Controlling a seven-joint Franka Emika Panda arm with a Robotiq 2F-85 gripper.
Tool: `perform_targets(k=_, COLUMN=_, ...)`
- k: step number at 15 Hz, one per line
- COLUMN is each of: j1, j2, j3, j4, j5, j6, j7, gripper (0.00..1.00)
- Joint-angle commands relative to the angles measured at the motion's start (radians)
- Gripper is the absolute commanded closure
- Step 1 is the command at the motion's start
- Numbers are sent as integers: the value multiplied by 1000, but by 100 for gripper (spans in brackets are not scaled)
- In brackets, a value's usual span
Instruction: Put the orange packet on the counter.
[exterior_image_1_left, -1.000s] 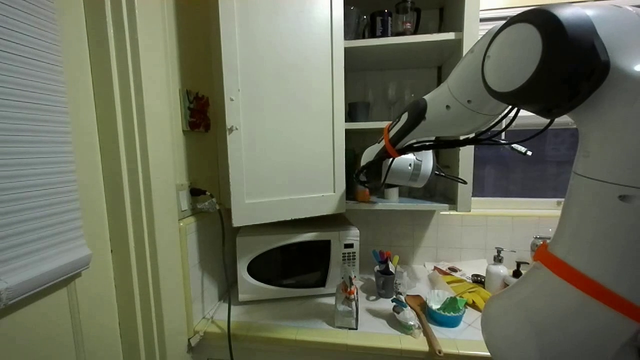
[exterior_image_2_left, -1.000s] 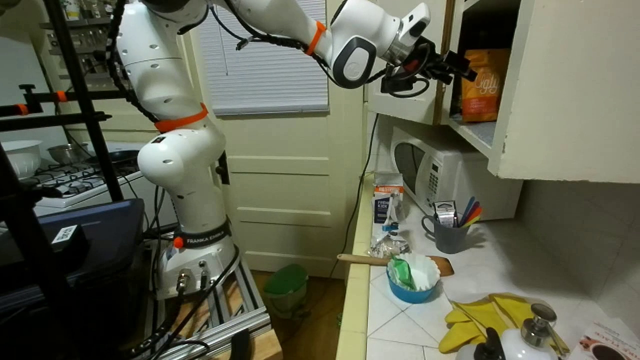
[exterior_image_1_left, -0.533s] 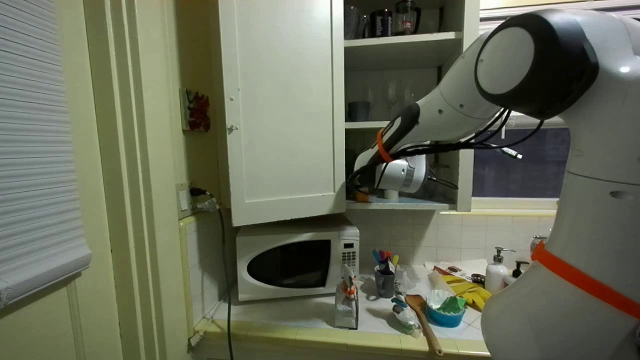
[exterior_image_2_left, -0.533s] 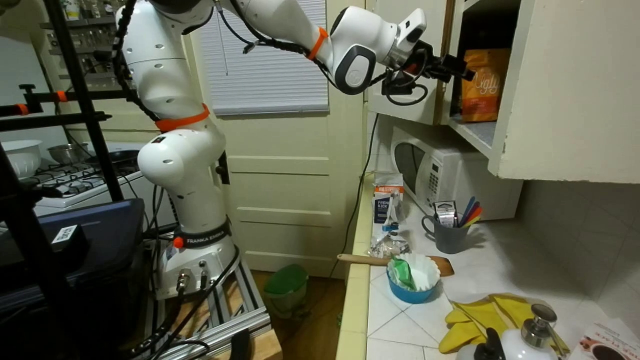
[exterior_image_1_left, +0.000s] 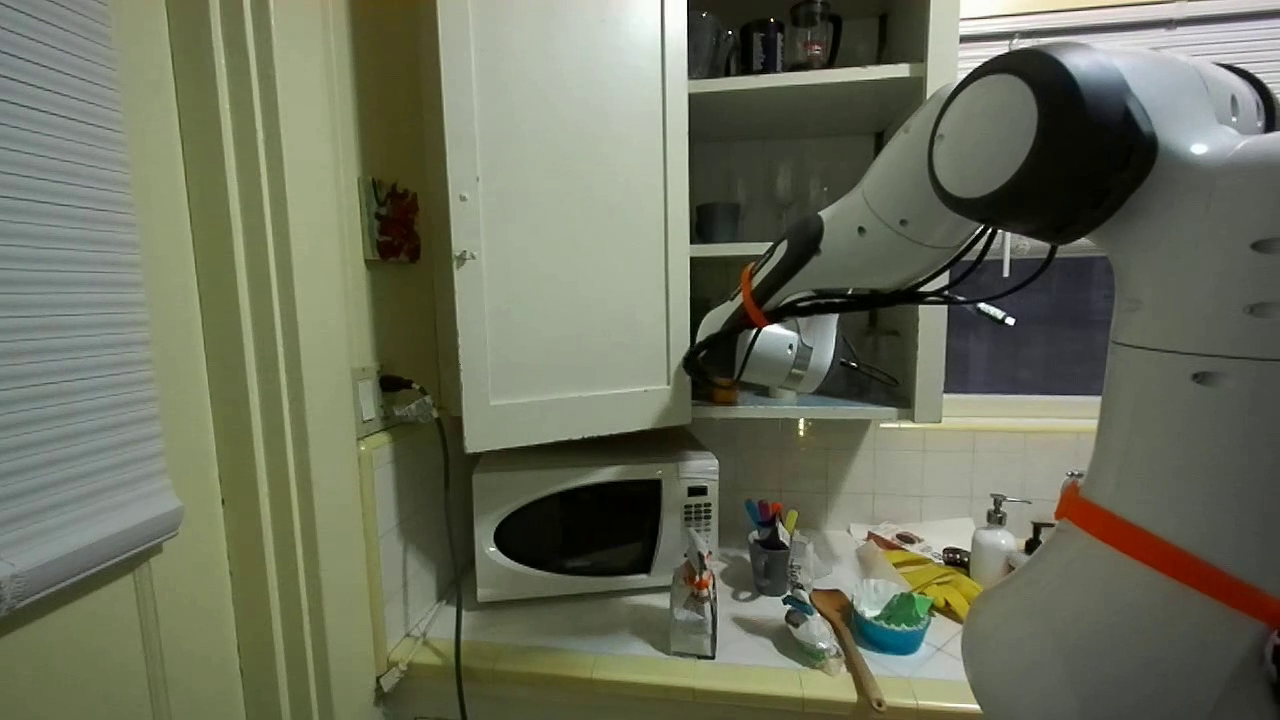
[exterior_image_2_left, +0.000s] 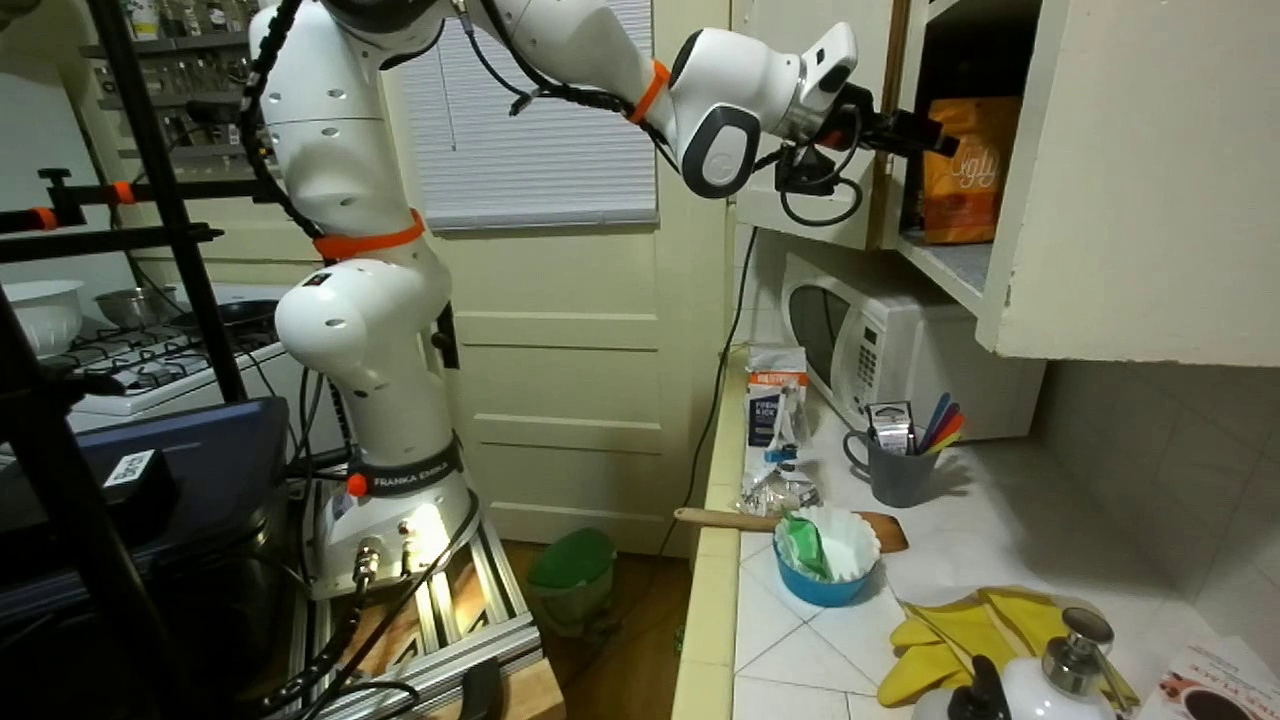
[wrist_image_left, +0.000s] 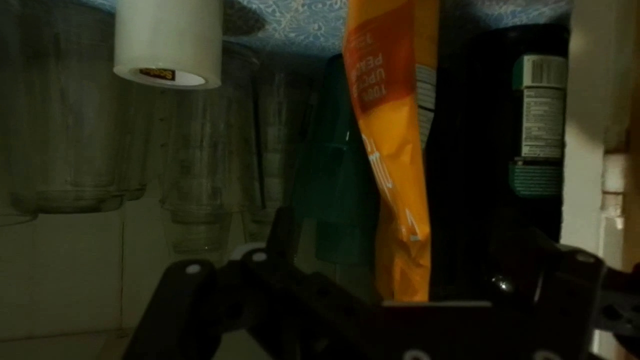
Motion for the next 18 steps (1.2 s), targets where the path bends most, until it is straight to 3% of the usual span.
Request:
perform_targets(k=1, j1=-1, j2=31, j3=30, j4=39, j5=71, j6=41, j7=-22, gripper=0)
perform_targets(k=3, j1=-4, j2=42, j3=40, j4=60, j5=105, j6=59, j7=-35, gripper=27)
perform_targets(k=12, j1=4, j2=74, j3=52, j4=102, j5=196, j6=88, j7=-105, gripper=96)
perform_targets(k=13, j1=5, j2=75, j3=53, j4=102, j5=200, j6=91, j7=-110, gripper=100)
perform_targets(k=18, j1=-1, j2=27, j3=45, j4=80, j5=186, j6=63, j7=-114, gripper=99)
